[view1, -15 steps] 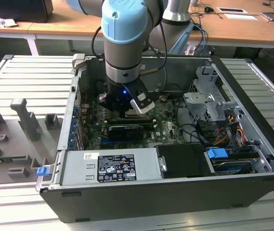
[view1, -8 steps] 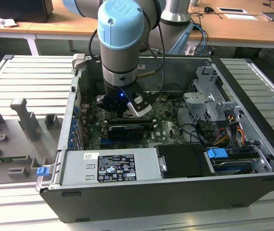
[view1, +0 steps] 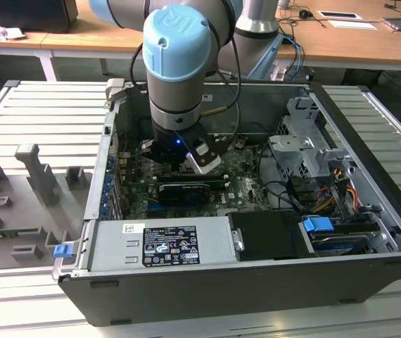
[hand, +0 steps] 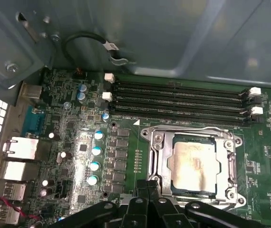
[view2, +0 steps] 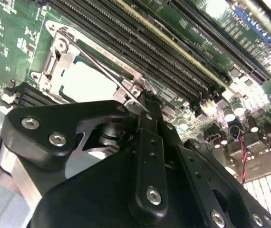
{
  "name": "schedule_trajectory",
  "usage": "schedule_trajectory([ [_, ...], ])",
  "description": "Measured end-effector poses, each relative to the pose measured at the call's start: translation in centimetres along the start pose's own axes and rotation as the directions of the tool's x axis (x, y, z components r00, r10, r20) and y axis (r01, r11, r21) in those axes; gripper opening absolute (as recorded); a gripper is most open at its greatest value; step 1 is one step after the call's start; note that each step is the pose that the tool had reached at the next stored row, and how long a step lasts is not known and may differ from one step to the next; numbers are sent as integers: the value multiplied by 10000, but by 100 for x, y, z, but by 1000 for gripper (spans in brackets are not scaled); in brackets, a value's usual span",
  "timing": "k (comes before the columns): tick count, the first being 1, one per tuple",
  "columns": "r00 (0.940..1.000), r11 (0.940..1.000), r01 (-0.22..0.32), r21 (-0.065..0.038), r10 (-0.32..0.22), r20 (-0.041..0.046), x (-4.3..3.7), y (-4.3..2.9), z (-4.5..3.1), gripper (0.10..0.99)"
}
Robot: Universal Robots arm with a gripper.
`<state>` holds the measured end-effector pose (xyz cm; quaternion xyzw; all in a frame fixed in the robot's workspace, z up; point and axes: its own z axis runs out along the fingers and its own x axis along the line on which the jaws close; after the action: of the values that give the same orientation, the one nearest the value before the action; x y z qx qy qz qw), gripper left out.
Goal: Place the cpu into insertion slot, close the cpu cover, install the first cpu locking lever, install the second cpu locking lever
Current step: 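Install the second cpu locking lever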
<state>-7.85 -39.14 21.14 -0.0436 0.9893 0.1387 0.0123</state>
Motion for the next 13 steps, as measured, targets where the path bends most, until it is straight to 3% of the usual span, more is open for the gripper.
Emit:
schedule_trajectory([
  [2, 10000, 10000, 0, -4, 0, 2, -6, 42, -143, 106],
  [4, 10000, 10000, 1, -4, -1, 1, -9, 63, -214, 106],
  [6, 10000, 10000, 0, -3, 0, 1, -16, 118, -393, 106],
  [10, 10000, 10000, 0, -3, 0, 1, -23, 173, -582, 106],
  [13, 10000, 10000, 0, -6, 0, 2, -30, 185, -619, 106],
])
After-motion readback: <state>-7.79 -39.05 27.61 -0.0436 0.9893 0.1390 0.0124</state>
